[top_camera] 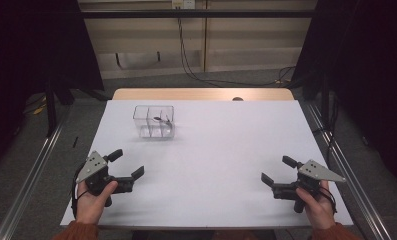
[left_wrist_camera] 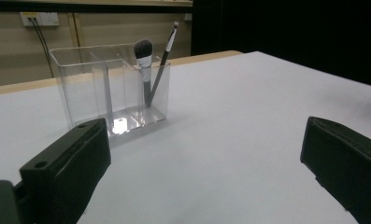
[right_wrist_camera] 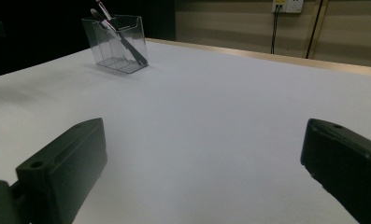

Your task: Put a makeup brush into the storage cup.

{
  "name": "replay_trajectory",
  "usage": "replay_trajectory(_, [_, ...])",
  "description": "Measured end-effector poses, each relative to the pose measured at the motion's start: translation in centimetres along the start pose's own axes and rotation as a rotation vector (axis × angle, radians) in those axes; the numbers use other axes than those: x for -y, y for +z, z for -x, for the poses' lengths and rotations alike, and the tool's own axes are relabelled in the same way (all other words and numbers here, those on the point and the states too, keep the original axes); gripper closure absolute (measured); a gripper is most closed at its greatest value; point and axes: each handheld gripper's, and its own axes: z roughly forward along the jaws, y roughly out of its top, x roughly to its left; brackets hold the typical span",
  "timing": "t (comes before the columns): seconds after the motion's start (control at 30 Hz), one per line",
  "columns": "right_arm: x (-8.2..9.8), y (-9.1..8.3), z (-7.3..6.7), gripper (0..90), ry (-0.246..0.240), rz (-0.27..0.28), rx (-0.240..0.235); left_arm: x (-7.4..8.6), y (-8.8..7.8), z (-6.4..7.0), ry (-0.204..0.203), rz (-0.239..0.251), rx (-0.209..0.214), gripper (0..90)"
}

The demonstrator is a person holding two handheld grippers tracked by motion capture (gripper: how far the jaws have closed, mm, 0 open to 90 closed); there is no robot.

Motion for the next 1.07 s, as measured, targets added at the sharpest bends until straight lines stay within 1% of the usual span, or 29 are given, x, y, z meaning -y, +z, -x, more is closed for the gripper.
replay_trajectory(0.07, [0.0, 0.0, 0.0, 0.1, 0.001, 0.000, 0.002, 0.2, -0.2, 0.1, -0.006, -0.003, 0.000, 1.7])
replay_trajectory(0.17, [0.0, -0.2, 0.0, 0.0, 0.001, 0.003, 0.007, 0.8, -0.4, 0.2, 0.009, -0.034, 0.003, 1.8])
replay_trajectory(0.23, [0.0, -0.2, 0.1, 0.0, 0.010, 0.004, 0.012, 1.0, -0.6, 0.2, 0.013, -0.042, -0.001, 2.0])
replay_trajectory(0.37, [0.1, -0.2, 0.0, 0.0, 0.002, 0.004, 0.014, 1.2, -0.8, 0.2, 0.001, -0.046, 0.002, 2.0])
replay_trajectory(0.43, [0.1, -0.3, 0.0, 0.0, -0.005, 0.003, 0.014, 1.5, -1.0, 0.3, -0.002, -0.058, 0.000, 2.2])
replay_trajectory(0.57, [0.0, -0.3, 0.1, 0.0, -0.007, 0.010, 0.018, 1.6, -1.5, 0.5, 0.007, -0.051, 0.000, 2.3])
replay_trajectory(0.73, [0.1, -0.1, -0.1, 0.0, -0.012, 0.007, 0.014, 1.6, -1.6, 0.7, 0.004, -0.045, 0.002, 2.3])
replay_trajectory(0.83, [0.2, 0.0, -0.1, 0.0, -0.017, 0.004, 0.012, 1.6, -1.6, 0.6, -0.003, -0.043, 0.000, 2.3])
replay_trajectory(0.9, [0.2, 0.0, 0.0, 0.0, -0.013, 0.003, 0.013, 1.5, -1.7, 0.6, -0.009, -0.033, -0.004, 2.2])
replay_trajectory(1.0, [0.2, 0.0, 0.0, 0.0, -0.011, 0.005, 0.014, 1.5, -1.6, 0.5, -0.003, -0.037, -0.004, 2.3])
replay_trajectory(1.07, [0.2, 0.0, 0.0, 0.0, -0.010, 0.004, 0.012, 1.6, -1.7, 0.2, -0.004, -0.041, -0.012, 2.3])
